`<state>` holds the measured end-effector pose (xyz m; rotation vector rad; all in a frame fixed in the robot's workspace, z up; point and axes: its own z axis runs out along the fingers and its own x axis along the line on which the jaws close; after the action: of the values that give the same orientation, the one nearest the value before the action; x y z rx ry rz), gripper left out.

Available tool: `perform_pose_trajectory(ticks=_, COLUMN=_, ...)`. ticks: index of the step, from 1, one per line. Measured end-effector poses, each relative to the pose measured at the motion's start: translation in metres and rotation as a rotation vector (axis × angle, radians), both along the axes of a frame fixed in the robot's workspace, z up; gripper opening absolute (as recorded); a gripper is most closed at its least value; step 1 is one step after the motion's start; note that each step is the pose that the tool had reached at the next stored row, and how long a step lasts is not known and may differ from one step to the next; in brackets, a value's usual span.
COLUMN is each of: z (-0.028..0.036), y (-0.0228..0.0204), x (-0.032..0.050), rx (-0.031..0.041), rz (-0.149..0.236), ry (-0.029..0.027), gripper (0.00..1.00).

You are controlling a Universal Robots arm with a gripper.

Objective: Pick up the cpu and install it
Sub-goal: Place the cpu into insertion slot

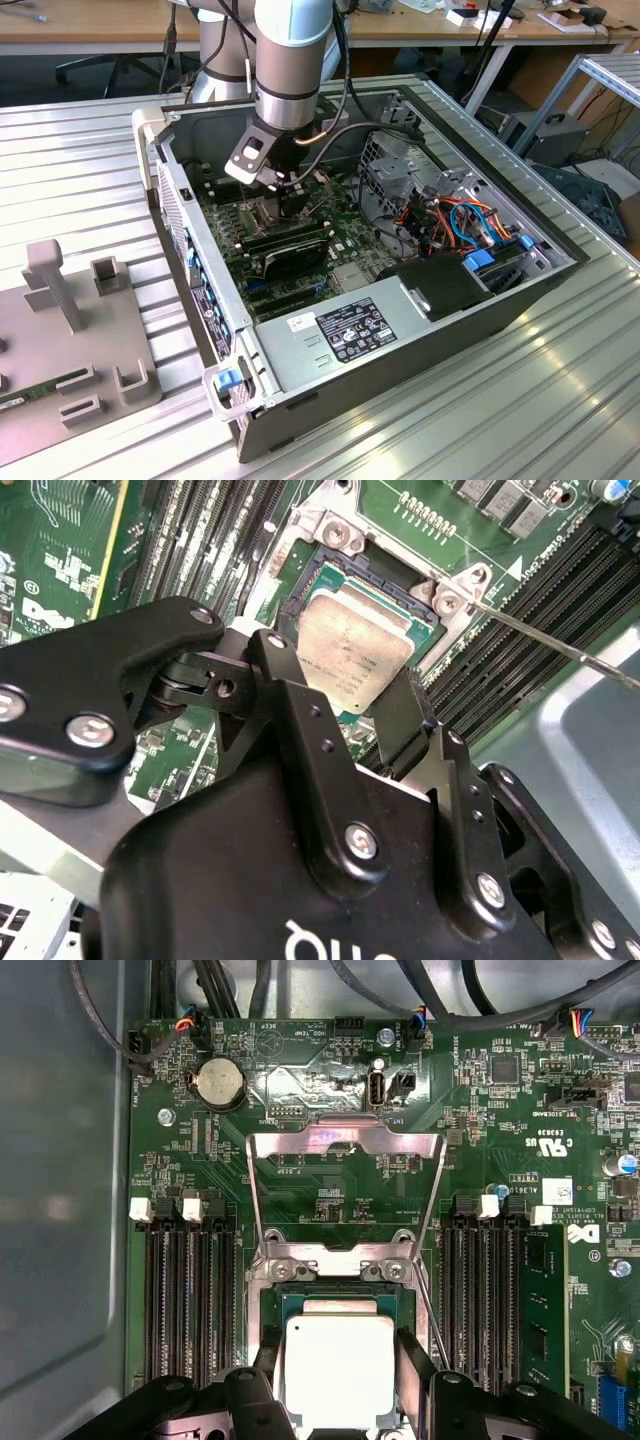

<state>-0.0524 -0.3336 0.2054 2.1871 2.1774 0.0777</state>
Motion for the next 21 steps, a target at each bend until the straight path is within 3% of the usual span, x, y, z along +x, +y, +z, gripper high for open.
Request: perform_pose_trajectory(ticks=21, z=-0.0036, y=0.0, x=0.0008, rx=0.0001, rz=0.0, ry=-0.0001, gripper=0.55)
